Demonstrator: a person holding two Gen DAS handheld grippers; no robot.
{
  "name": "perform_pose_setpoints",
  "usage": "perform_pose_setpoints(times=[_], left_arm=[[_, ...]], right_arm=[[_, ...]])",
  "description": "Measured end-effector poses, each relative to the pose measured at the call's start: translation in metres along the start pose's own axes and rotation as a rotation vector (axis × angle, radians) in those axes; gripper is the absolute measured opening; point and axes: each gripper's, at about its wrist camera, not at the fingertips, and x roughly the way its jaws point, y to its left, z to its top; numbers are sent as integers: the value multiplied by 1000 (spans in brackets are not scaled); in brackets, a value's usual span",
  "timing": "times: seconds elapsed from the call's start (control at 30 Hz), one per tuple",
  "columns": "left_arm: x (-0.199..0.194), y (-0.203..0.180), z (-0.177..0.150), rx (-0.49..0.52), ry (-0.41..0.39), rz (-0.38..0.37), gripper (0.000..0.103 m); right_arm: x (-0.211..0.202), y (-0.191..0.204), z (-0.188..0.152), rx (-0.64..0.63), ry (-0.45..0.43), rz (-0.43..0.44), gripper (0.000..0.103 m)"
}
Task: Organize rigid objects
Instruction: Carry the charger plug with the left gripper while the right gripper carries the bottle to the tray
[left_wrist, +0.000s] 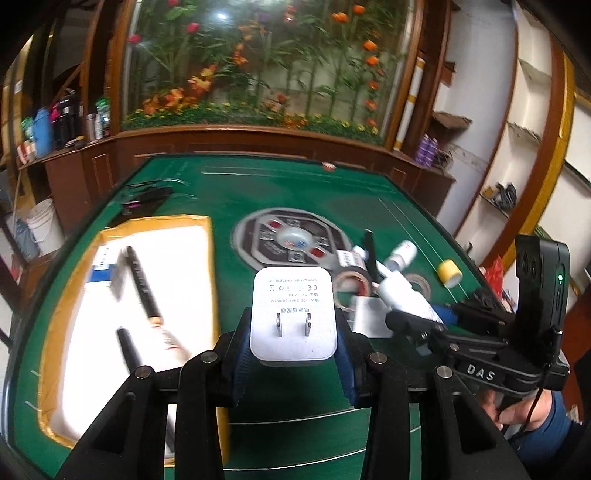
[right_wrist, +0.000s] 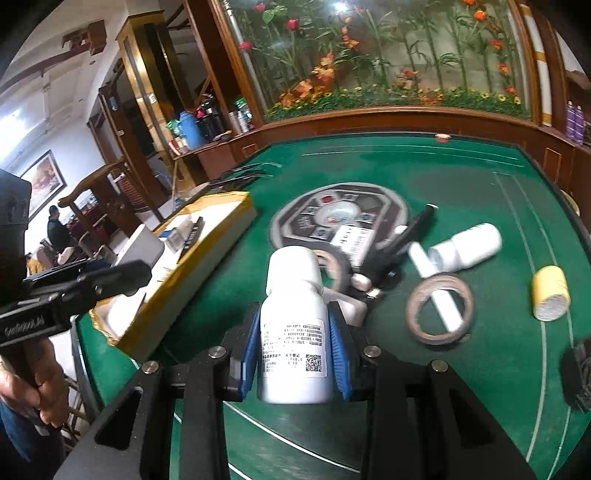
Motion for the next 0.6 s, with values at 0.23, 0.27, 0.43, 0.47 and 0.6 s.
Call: perform_pose_setpoints(times=[0.23,0.27,0.43,0.47,0.6], left_arm=[[-17,56,-3,-94,-32,93,42],[-17,62,-4,-105,-33,103,42],[-13,105,-12,-178,-17,177,42],[-11,112,-14,-188,-14,190,42],[5,136,-19,-209,26,212,42]], right_arm=[[19,49,22,-52,48,82,33],[23,59,28,-64,57,90,33],[46,95,49,-114,87,105,33],[54,102,53,-115,103,110,33],[90,120,68,-104,169,129,33]])
